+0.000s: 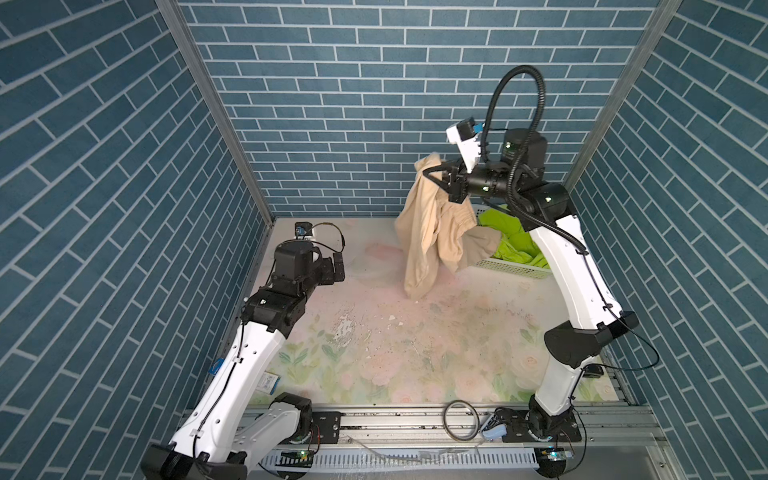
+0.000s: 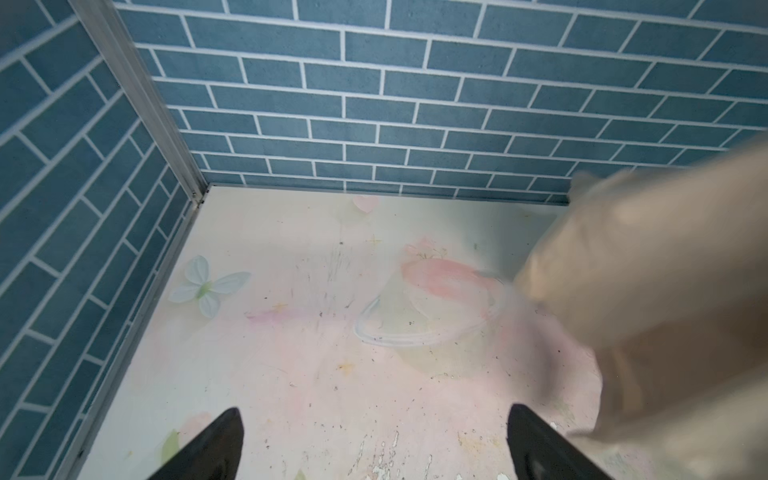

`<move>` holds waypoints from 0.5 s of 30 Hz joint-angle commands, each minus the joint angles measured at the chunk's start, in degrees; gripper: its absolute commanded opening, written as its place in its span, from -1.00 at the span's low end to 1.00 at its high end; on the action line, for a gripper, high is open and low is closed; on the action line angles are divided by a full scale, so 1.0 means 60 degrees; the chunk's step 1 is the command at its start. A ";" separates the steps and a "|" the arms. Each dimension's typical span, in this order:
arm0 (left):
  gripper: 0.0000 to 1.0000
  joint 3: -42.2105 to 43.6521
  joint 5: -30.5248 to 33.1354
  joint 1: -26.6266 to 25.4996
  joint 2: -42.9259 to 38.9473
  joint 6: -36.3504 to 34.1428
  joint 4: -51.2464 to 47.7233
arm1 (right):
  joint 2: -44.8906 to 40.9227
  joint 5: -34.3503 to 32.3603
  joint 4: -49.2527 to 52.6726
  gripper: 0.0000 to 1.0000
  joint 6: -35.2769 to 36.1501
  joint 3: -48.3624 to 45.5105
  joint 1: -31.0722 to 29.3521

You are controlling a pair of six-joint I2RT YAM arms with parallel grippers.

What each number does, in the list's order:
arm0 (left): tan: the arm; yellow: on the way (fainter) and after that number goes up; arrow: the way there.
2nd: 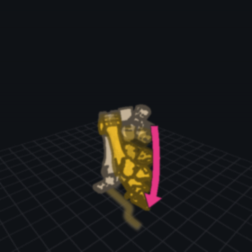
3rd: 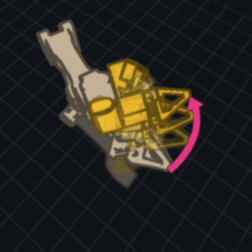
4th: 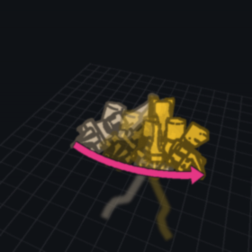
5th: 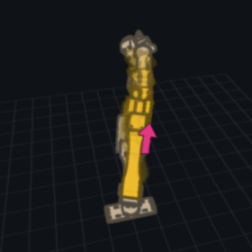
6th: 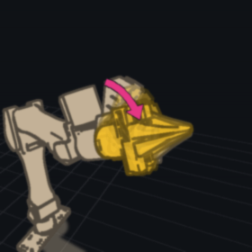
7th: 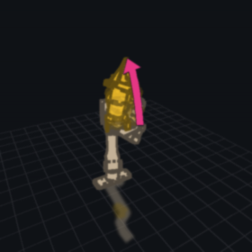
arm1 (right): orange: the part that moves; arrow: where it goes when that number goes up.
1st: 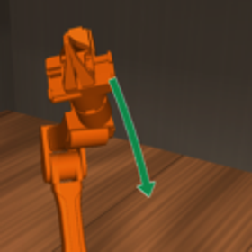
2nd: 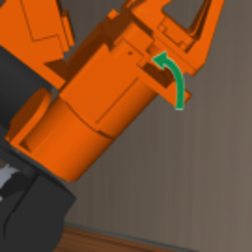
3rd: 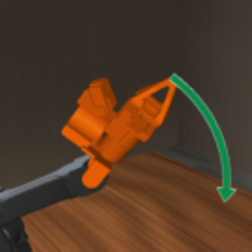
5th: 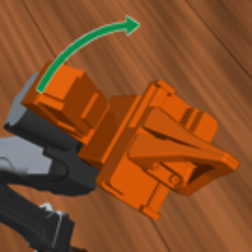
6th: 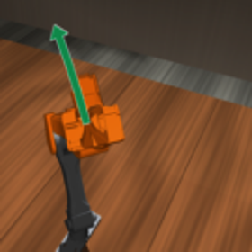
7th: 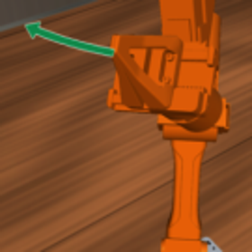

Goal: Fold and stack the shorts
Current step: 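Drop the beige shorts on the table while the left arm reaches forward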

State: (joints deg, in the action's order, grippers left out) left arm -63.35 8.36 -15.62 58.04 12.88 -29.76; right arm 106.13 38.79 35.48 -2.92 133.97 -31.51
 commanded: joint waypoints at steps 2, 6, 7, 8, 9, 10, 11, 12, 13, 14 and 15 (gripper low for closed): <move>0.99 -0.0552 0.0599 0.0037 0.0272 0.0224 -0.1503 | 0.0663 0.0608 0.0292 -1.00 0.1248 -0.1235 -0.0812; 0.99 -0.0447 0.0512 0.0039 0.0477 0.0197 -0.1470 | 0.1153 0.0502 -0.0147 -0.38 0.1512 -0.2359 -0.1372; 0.99 -0.0394 0.0491 0.0039 0.0550 0.0208 -0.1424 | 0.1234 0.0508 -0.0113 -0.25 0.1519 -0.2404 -0.1383; 0.99 -0.0346 0.0354 0.0039 0.0640 0.0159 -0.1351 | 0.1294 0.0501 -0.0031 -0.17 0.1540 -0.2452 -0.1383; 0.99 -0.0265 0.0127 0.0039 0.0734 0.0095 -0.1209 | 0.1257 0.0340 0.0022 -0.12 0.1566 -0.2536 -0.1370; 0.99 -0.0164 -0.0151 0.0039 0.0814 0.0019 -0.0994 | 0.1154 0.0061 0.0090 -0.08 0.1655 -0.2622 -0.1370; 0.99 -0.0056 -0.0435 0.0039 0.0912 -0.0055 -0.0787 | 0.1016 -0.0211 0.0180 -0.05 0.1742 -0.2710 -0.1345; 0.99 0.0093 -0.0713 0.0039 0.1014 -0.0108 -0.0468 | 0.0787 -0.0706 0.0209 -0.02 0.1803 -0.2894 -0.1303; 0.99 0.0229 -0.0895 0.0039 0.1147 -0.0139 -0.0214 | 0.0547 -0.1242 0.0188 0.01 0.1779 -0.3113 -0.1253; 0.99 0.0349 -0.1044 0.0039 0.1313 -0.0141 0.0043 | 0.0235 -0.1917 0.0128 0.06 0.1709 -0.3463 -0.1130; 0.99 0.0440 -0.1156 0.0039 0.1517 -0.0140 0.0257 | -0.0069 -0.2545 0.0059 0.11 0.1555 -0.3872 -0.0952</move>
State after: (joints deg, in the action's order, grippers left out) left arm -62.70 5.52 -15.57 65.01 13.02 -32.56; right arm 112.97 33.26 36.25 4.64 113.12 -39.62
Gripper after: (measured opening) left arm 0.996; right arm 0.545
